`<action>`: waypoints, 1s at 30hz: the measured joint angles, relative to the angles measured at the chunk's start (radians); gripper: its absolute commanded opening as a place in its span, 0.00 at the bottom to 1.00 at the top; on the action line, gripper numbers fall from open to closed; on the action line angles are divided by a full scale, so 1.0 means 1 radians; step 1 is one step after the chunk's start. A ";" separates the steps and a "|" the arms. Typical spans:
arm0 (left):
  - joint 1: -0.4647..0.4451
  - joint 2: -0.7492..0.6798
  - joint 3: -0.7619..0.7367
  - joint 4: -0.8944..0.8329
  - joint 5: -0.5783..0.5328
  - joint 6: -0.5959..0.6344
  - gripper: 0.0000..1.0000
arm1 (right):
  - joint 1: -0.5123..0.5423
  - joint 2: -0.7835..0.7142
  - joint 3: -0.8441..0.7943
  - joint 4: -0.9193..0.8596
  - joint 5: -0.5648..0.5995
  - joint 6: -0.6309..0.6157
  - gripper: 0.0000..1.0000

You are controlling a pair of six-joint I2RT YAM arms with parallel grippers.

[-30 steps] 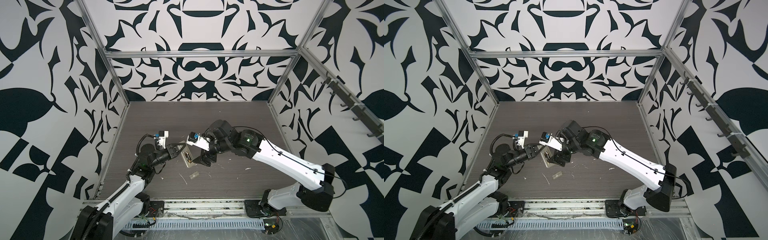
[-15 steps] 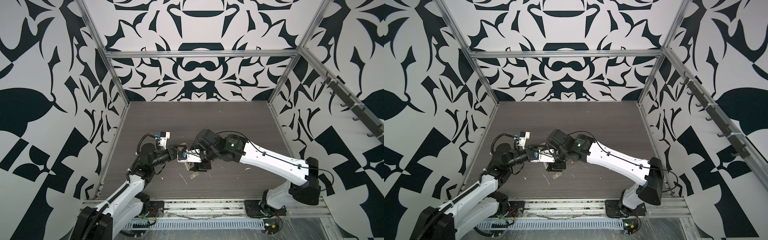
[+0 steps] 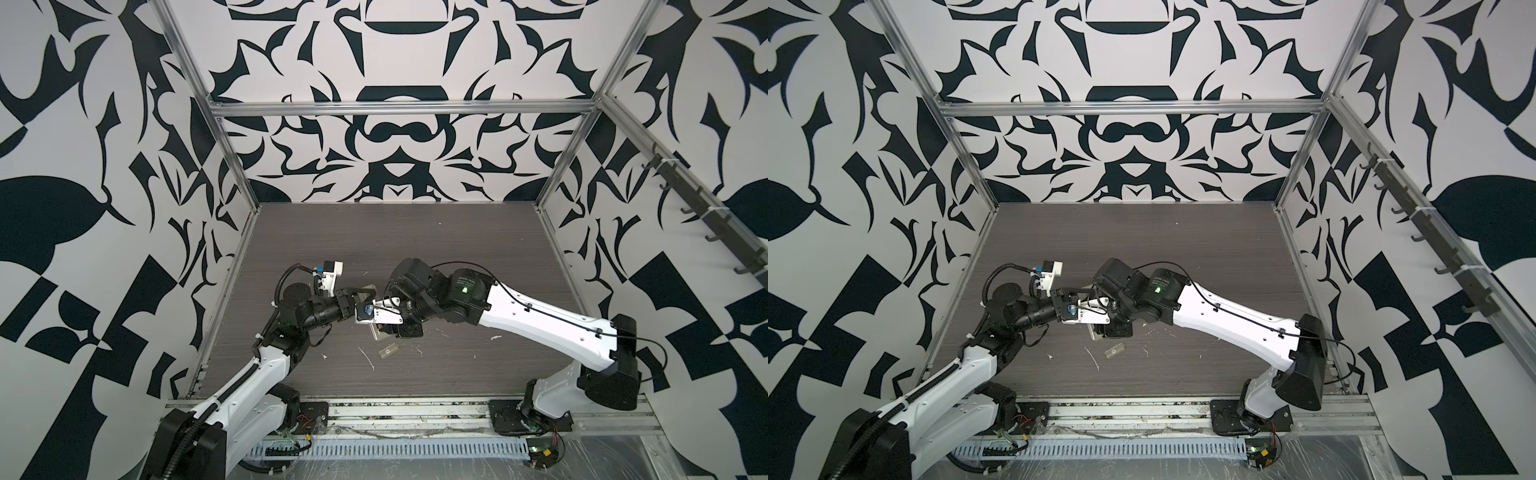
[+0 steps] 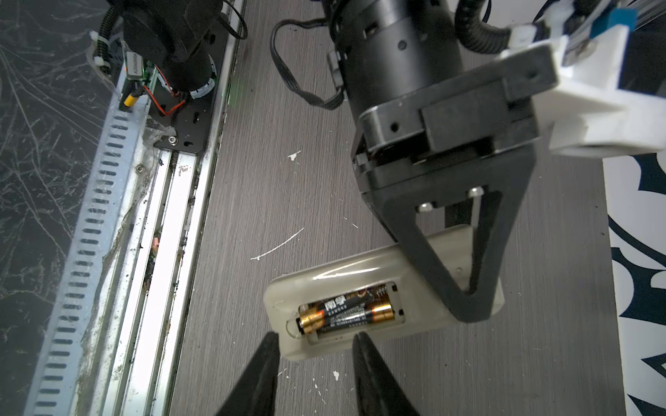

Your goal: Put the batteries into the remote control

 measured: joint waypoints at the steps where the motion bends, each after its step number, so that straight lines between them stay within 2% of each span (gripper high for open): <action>1: 0.000 0.000 0.001 0.000 0.000 0.000 0.00 | 0.002 0.000 0.000 0.000 0.000 0.000 0.39; 14: 0.000 0.000 0.001 0.000 0.007 -0.001 0.00 | 0.008 0.000 -0.008 0.009 0.010 0.001 0.31; 30: 0.000 -0.016 0.001 -0.001 0.007 -0.005 0.00 | 0.013 0.000 -0.040 0.021 0.024 -0.001 0.31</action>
